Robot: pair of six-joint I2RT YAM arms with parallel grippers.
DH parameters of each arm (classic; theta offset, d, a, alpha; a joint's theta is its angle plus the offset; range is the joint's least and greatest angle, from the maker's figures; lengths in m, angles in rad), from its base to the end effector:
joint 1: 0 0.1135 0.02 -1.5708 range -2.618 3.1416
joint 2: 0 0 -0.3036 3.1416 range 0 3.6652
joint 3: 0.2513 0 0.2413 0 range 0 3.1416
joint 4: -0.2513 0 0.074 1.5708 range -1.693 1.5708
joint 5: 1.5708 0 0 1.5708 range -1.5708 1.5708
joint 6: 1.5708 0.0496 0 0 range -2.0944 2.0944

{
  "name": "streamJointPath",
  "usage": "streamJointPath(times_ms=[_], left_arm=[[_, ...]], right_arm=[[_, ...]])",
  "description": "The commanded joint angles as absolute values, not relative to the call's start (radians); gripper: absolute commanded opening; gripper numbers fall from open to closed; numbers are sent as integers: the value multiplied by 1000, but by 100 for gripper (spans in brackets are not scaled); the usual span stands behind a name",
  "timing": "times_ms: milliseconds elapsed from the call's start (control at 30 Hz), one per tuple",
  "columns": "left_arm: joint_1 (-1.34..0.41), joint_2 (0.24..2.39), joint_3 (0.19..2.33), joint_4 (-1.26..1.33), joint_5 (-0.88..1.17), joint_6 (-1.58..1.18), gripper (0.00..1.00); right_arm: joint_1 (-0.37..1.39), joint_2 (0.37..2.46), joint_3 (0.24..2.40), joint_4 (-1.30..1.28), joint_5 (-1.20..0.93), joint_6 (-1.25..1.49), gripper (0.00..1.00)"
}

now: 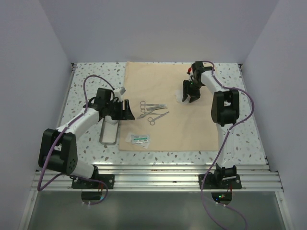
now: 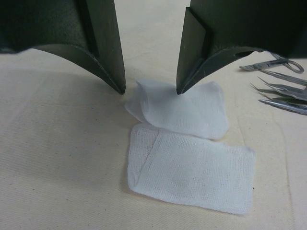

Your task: Prepare the surgical pack

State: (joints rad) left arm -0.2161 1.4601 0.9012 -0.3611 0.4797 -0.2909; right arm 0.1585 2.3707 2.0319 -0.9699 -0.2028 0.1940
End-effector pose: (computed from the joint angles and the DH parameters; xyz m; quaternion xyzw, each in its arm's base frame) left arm 0.2763 -0.0841 0.2483 0.0415 0.9226 -0.2958 0.2442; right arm 0.5019 0.0903 0.1856 0.0043 0.9864 0.1216 0.1104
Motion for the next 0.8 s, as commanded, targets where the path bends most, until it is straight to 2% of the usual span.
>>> streamJointPath(times_ms=[0, 267, 400, 567, 600, 733, 767], left_arm=[[-209, 1462, 902, -339, 499, -258, 65], [-207, 1459, 900, -337, 499, -262, 66], [-207, 1462, 899, -333, 502, -265, 66], [-206, 1463, 900, -333, 503, -265, 65], [-206, 1463, 900, -331, 505, -265, 66], [-206, 1468, 900, -325, 509, -268, 65], [-206, 1470, 897, -325, 509, -270, 66]], right_arm=[[156, 2353, 2046, -937, -239, 216, 50], [158, 2384, 2055, -905, -241, 248, 45], [158, 2399, 2059, -913, -227, 247, 39], [156, 2384, 2045, -908, -225, 244, 24], [158, 2370, 2043, -908, -229, 244, 17], [161, 2320, 2045, -913, -251, 252, 1], [163, 2309, 2045, -913, -282, 261, 0]])
